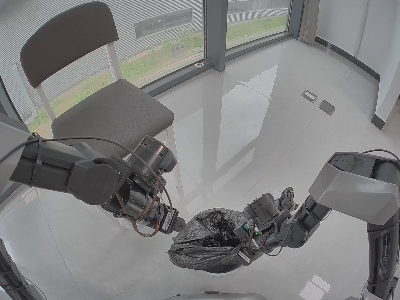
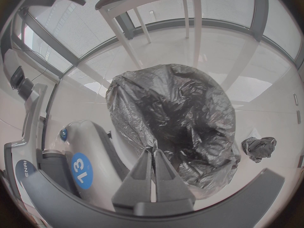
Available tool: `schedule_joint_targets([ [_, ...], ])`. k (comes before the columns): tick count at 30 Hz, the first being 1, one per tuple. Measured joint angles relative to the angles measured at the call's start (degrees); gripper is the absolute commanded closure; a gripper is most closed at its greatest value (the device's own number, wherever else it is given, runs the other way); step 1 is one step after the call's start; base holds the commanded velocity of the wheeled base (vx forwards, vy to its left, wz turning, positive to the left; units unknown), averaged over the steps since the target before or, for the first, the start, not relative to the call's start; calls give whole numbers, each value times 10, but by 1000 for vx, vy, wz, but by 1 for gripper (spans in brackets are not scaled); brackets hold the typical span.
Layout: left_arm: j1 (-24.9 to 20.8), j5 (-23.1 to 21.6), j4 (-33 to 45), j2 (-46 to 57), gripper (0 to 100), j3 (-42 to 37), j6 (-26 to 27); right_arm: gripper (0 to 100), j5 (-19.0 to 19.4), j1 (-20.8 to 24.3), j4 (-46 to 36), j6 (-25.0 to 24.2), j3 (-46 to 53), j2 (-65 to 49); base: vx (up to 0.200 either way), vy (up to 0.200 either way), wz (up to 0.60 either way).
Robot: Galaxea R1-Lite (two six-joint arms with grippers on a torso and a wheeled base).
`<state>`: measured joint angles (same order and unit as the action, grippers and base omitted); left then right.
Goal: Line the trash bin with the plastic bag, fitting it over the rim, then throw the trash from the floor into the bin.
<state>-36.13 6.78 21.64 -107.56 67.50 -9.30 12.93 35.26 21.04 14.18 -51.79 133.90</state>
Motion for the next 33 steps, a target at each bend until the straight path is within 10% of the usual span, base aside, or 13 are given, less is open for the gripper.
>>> schedule_joint_targets([
  [22,-5,0,-1,1,0,4,-10,100,-3,79,112,-7,117,-31,0,0,0],
  [23,-5,0,-3,1,0,5,-11,0,-3,82,116,-7,124,-31,0,0,0],
  [33,-6,0,-4,2,0,9,-12,0,-4,89,129,-36,134,-33,0,0,0],
])
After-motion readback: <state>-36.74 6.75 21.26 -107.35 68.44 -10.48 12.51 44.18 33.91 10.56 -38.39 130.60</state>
